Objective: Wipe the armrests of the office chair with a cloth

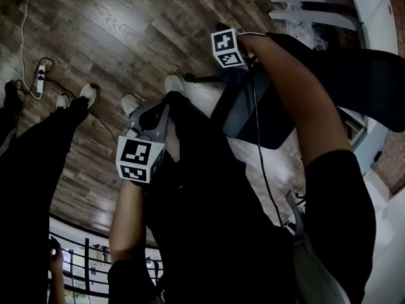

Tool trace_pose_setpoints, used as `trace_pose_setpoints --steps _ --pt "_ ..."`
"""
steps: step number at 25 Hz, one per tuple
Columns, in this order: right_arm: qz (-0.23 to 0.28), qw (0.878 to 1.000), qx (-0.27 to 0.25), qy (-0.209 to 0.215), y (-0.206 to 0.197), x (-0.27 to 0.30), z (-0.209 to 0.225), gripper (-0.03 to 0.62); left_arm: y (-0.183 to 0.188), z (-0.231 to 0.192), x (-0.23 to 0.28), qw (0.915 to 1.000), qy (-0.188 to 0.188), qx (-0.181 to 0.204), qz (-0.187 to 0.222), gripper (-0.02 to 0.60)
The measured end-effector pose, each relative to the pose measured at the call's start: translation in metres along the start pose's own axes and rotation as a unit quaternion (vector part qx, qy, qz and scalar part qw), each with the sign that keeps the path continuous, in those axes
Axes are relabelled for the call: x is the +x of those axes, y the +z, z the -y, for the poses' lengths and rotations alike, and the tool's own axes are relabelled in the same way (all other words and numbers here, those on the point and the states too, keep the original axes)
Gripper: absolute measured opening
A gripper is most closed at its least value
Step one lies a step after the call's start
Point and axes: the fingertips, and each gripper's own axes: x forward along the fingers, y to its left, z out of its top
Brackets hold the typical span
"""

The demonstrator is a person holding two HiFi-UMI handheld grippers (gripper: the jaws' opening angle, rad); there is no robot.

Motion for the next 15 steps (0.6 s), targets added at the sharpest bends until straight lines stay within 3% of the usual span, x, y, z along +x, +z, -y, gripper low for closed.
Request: trace_pose_setpoints --steps 3,6,10,13,15 --pt "-0.011 0.999 0.004 0.04 -0.006 -0.008 -0.021 0.034 0.011 0.009 -0.002 1.0 -0.003 0.003 0.002 0.006" --pt "0.008 0.999 -0.004 0.04 0.008 -0.008 -0.029 0.034 0.013 0.012 -0.01 1.0 -0.005 0.008 -0.003 0.006" --pt "0.113 0.993 -0.002 0.022 0.036 -0.017 -0.033 0.034 0.02 0.01 -0.015 0.9999 -0.009 0.014 -0.006 0.006" --pt "0.245 0.969 -0.002 -0.032 0.057 -0.045 -0.039 0.034 0.032 0.007 -0.019 0.9999 -0.009 0.015 -0.002 0.006" --pt "0.334 0.938 0.004 -0.092 0.065 -0.072 -0.043 0.034 0.039 0.003 -0.021 0.9997 -0.011 0.022 0.0 0.006"
